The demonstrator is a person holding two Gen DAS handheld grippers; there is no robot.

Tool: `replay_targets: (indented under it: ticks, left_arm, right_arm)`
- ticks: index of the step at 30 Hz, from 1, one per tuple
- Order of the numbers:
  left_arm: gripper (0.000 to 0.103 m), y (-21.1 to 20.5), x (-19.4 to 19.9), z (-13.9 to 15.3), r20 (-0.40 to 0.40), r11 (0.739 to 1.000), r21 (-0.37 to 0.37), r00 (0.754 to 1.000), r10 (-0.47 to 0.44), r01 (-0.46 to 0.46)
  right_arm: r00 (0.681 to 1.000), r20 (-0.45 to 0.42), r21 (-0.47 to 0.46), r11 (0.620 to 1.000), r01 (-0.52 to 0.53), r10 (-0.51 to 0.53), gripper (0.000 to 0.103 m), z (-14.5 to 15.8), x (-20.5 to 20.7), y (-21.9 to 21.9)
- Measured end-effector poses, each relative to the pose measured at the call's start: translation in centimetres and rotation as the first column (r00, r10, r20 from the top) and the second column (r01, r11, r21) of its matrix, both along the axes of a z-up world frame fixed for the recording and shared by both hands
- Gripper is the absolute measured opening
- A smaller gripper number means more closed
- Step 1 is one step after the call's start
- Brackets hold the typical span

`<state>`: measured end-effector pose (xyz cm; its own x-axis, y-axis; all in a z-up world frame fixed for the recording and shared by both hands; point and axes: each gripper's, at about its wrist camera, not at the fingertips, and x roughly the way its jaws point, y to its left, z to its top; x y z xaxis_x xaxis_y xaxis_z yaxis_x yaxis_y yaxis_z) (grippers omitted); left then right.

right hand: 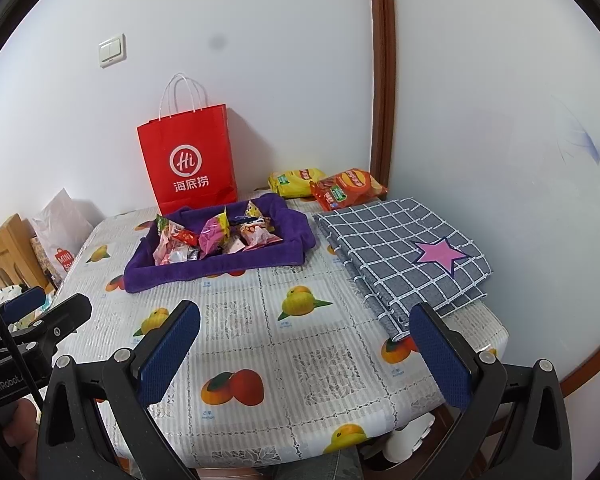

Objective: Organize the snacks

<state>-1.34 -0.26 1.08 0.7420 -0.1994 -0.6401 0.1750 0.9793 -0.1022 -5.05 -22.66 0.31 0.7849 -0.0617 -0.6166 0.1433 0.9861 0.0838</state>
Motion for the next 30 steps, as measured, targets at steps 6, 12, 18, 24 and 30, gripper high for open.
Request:
replay_targets:
  ticks: [6, 12, 18, 24, 30]
  left_arm:
    - [0.098, 0.05, -0.01, 0.02, 0.002, 1.0, -0.001, 1.0, 0.002, -0.002]
    - [0.098, 0.12, -0.04, 0.07, 0.004, 1.0, -0.001, 1.0, 0.003, -0.003]
    - [0.098, 0.11, -0.03, 0.08, 0.005, 1.0, -0.002, 1.0, 0.003, -0.003]
    - [0.098, 0.15, -0.03, 0.14, 0.006, 1.0, -0.003, 1.0, 0.002, -0.002]
    - [0.098, 0.51, 0.06, 0.12, 0.009, 1.0, -0.008, 1.0, 0.006, -0.006]
  right_arm:
    - [1.0, 0.003, 0.0, 1.0, -0.001, 0.001, 0.103, 0.07, 0.01, 0.07]
    - [1.0, 0.009, 0.003, 1.0, -0.001, 0.001, 0.103, 0.25, -0.17, 0.13]
    - [1.0, 0.012, 0.005, 1.0, -0.002, 0.002, 0.103, 0.43, -0.31, 0.15]
    - [1.0, 0.017, 0.006, 1.0, -0.004, 0.004, 0.103, 0.49, -0.33, 0.2]
    - [1.0, 0.025, 0.016, 1.0, -0.019, 0.018, 0.103, 0.6, -0.32, 0.43]
